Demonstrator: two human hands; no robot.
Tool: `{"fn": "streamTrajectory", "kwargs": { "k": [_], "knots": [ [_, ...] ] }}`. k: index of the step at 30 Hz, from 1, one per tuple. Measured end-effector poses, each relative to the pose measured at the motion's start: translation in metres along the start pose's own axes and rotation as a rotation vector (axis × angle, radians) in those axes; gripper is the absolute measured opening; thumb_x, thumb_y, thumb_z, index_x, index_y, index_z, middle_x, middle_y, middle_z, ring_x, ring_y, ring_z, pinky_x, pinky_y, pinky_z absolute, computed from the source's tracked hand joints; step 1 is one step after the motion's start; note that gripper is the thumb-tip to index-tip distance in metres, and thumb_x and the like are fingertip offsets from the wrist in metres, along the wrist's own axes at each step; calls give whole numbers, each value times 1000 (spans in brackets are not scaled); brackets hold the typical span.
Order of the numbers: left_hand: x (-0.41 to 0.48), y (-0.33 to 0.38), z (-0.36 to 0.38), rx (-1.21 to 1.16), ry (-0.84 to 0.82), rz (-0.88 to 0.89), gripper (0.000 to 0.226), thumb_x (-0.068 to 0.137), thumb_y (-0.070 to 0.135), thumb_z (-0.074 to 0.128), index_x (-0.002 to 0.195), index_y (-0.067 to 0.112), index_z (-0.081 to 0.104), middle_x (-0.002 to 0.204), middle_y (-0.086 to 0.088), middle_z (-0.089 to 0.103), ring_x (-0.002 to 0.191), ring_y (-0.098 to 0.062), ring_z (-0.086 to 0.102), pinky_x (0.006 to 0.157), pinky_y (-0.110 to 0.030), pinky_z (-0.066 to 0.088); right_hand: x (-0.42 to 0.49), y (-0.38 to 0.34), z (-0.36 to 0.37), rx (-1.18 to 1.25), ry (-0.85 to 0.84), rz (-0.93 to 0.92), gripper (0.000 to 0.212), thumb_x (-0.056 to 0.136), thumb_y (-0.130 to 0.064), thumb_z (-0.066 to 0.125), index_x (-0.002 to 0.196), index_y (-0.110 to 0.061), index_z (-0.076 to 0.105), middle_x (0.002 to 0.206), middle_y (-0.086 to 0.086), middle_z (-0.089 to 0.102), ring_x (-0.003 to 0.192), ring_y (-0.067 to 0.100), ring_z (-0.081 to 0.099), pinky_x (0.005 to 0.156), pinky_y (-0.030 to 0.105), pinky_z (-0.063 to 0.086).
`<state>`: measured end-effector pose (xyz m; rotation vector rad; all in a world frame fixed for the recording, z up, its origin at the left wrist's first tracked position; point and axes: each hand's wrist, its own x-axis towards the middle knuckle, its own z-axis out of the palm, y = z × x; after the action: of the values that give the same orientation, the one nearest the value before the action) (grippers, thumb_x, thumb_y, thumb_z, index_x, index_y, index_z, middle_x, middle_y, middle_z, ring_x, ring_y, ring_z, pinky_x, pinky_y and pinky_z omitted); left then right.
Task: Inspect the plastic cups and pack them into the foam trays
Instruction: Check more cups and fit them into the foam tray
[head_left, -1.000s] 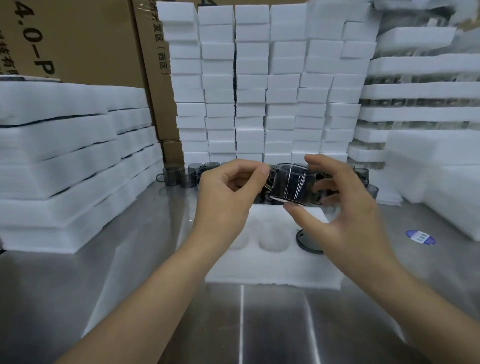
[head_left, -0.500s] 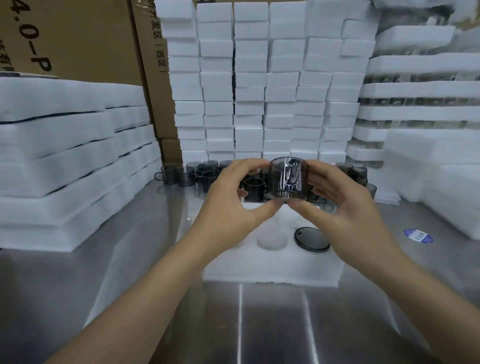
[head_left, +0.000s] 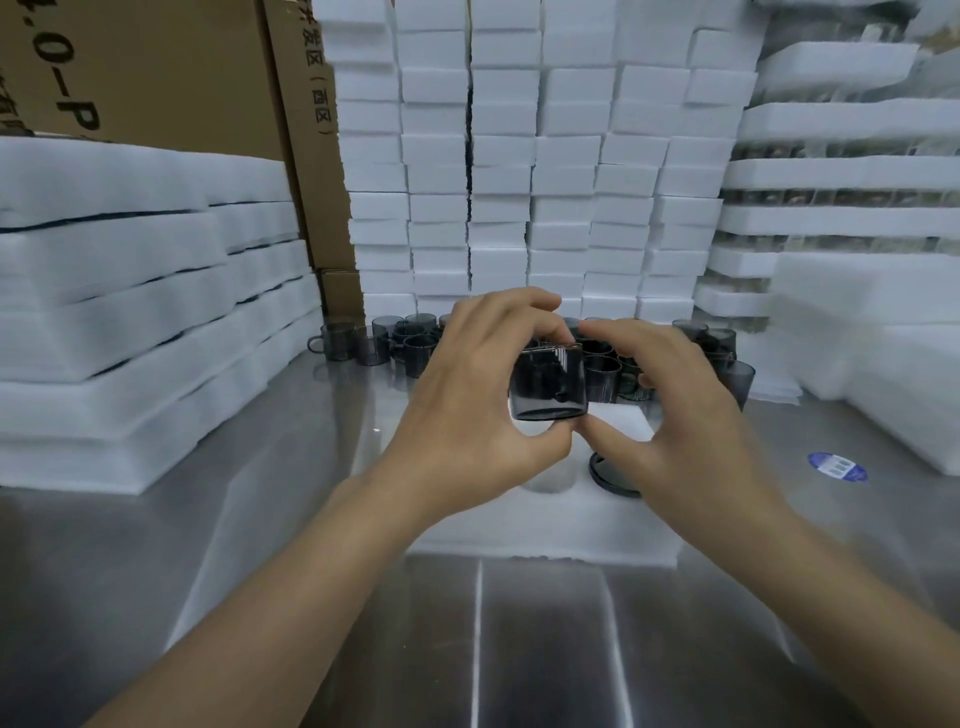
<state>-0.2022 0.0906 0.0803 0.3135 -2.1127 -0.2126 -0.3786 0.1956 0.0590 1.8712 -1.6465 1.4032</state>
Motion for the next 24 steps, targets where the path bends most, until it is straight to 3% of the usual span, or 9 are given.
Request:
{"fn": "streamTrajectory", "kwargs": {
  "k": [4, 8, 13, 16, 21, 24],
  "knots": [
    [0, 1, 0, 4, 15, 55, 58, 79, 22, 90, 131, 22, 64, 144, 9, 55, 140, -15, 46, 114, -28, 40, 1, 1, -2, -18, 5, 6, 62, 85, -25, 77, 141, -41, 58, 131, -30, 61, 127, -3, 53, 108, 15, 39],
    [0, -9, -6, -34, -10, -63, 70, 81, 29, 91, 142, 31, 56, 143, 20, 52, 139, -11, 44, 108, -25, 43, 5, 3, -5, 199, 6, 72, 57, 87, -17, 85, 136, -37, 63, 130, -26, 68, 129, 1, 61, 108, 20, 46],
    [-2, -22, -10, -21, -13, -106, 58, 82, 23, 91, 135, 24, 68, 135, 13, 62, 129, -10, 51, 104, -34, 48, 9, 3, -5, 363, -86, 158, 55, 87, -10, 86, 133, -30, 65, 129, -18, 72, 130, 2, 63, 113, 30, 47],
    [-3, -23, -8, -19, -25, -121, 57, 82, 23, 91, 134, 25, 69, 133, 13, 63, 128, -11, 52, 104, -33, 48, 8, 3, -6, 315, -124, 200, 55, 89, -23, 85, 135, -38, 61, 131, -20, 71, 130, 1, 61, 113, 37, 45],
    [-4, -18, -3, 113, -51, -26, 53, 87, 23, 86, 136, 24, 66, 134, 11, 62, 130, -14, 52, 106, -35, 47, 5, 1, -6, 319, -178, 270, 66, 77, -70, 79, 137, -52, 56, 133, -24, 67, 127, 2, 63, 108, 39, 48],
    [-6, -16, 2, 142, -95, 49, 59, 90, 25, 82, 144, 28, 61, 139, 13, 60, 133, -13, 51, 109, -28, 45, 6, 3, -3, 368, -100, 330, 60, 77, -64, 80, 131, -42, 65, 118, -22, 74, 112, 1, 70, 94, 28, 54]
  ]
}}
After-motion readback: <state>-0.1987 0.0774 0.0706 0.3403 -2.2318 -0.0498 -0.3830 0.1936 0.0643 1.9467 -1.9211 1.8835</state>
